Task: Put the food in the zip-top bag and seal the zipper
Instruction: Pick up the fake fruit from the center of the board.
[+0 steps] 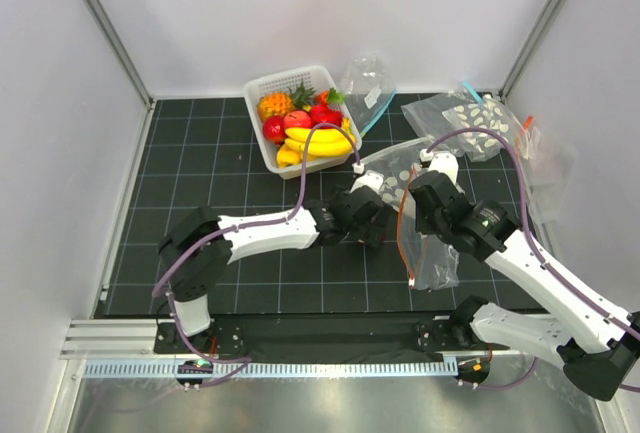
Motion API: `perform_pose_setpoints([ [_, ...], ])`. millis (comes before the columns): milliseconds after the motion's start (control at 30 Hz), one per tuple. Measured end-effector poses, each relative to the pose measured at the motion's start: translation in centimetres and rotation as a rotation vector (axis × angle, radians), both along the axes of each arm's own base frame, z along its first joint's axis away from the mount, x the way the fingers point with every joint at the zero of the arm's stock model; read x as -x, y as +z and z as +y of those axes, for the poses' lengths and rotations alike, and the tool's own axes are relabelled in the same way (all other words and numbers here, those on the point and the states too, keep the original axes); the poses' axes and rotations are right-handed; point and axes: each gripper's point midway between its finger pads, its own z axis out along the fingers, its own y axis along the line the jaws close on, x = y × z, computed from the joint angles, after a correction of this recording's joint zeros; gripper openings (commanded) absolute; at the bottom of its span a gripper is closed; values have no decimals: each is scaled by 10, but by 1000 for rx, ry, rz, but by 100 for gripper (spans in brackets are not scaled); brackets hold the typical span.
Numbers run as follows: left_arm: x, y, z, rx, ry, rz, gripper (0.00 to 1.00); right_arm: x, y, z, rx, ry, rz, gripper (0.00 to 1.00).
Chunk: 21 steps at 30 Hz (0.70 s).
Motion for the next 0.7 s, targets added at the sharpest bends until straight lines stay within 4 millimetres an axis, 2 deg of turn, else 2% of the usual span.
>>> perform_pose_setpoints([
  [333, 3, -12, -17, -59, -137, 23, 100, 1, 0, -1, 1, 0, 1, 2],
  [533, 10, -27, -23, -68, -165, 81, 100, 1, 0, -1, 1, 0, 2, 2],
  [700, 10, -33, -27, -72, -177, 96, 100, 1, 0, -1, 1, 0, 2, 2],
])
